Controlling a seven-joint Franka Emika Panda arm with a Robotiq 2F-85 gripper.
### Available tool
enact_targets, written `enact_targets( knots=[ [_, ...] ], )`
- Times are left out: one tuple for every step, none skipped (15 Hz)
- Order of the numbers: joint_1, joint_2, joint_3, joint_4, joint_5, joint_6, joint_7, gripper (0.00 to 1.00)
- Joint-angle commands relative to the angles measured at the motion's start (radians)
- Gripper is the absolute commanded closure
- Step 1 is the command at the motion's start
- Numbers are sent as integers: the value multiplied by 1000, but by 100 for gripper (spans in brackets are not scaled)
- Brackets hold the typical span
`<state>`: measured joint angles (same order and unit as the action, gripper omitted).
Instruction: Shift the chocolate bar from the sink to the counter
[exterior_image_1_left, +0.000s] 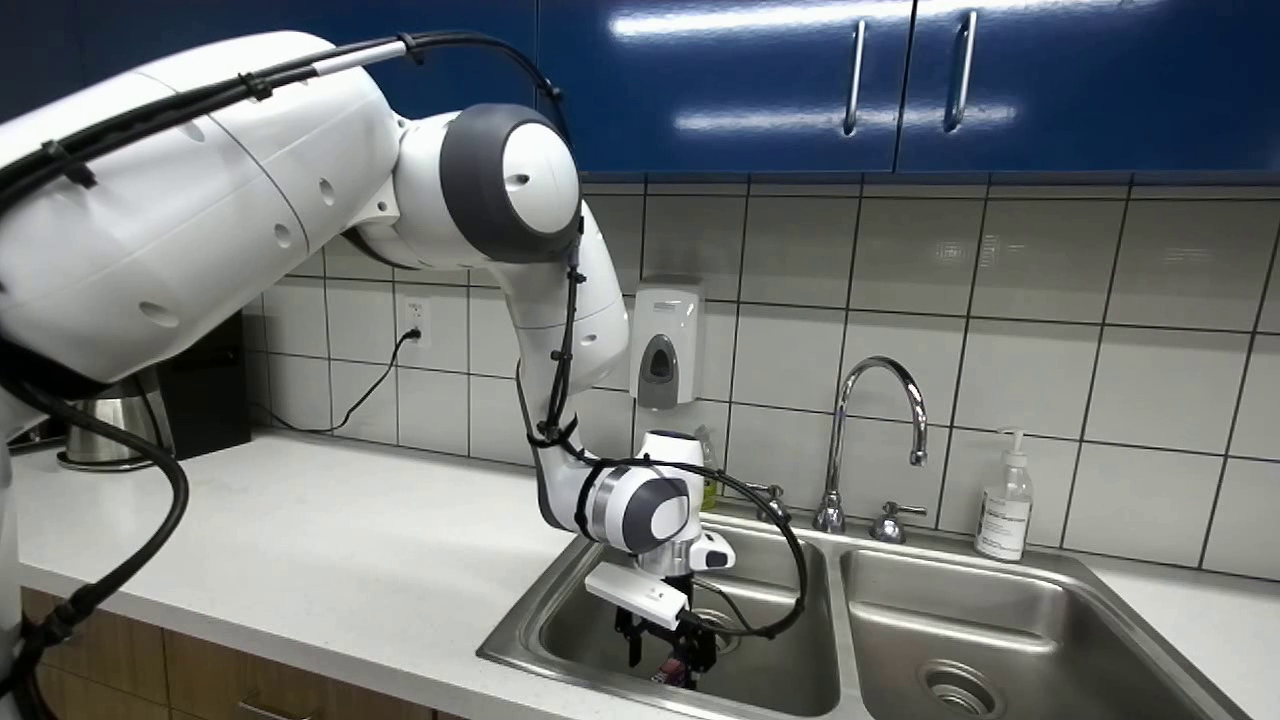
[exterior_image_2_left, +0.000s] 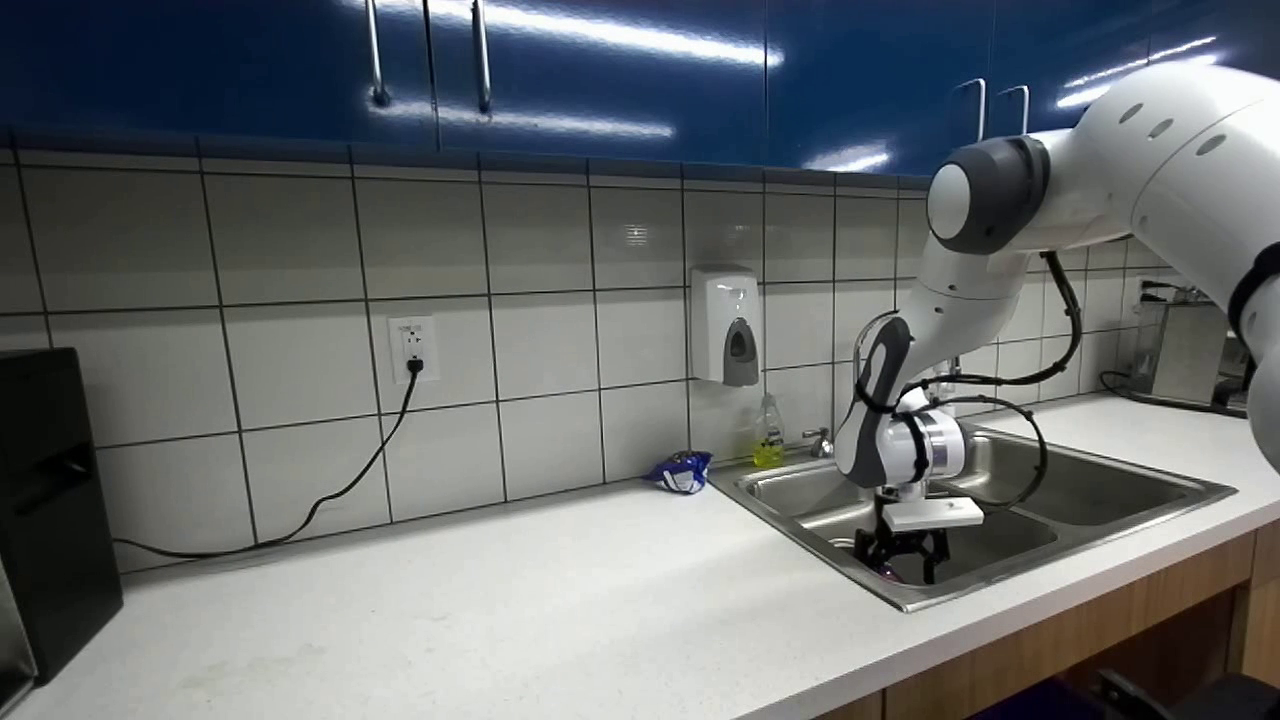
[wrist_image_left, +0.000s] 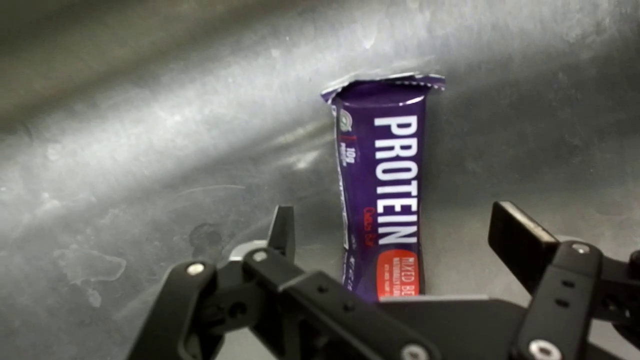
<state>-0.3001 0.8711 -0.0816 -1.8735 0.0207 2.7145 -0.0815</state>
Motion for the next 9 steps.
enact_targets(
  knots=[
    [-9,3,0,11,15,-20,-12,0],
    [-9,5,-2,13,15,-22,-11,0],
    [-9,7,-4,15,15,-24,-10,0],
    [-9,8,-5,16,15,-24,-9,0],
    [-9,8,-6,17,15,-25,-9,0],
    [-8,9,-7,18,14,-26,-9,0],
    [-8,10,-7,20,14,-28,-8,0],
    [-7,10,-8,21,14,-30,-7,0],
    [-7,11,-7,23,15,-32,-7,11]
  ],
)
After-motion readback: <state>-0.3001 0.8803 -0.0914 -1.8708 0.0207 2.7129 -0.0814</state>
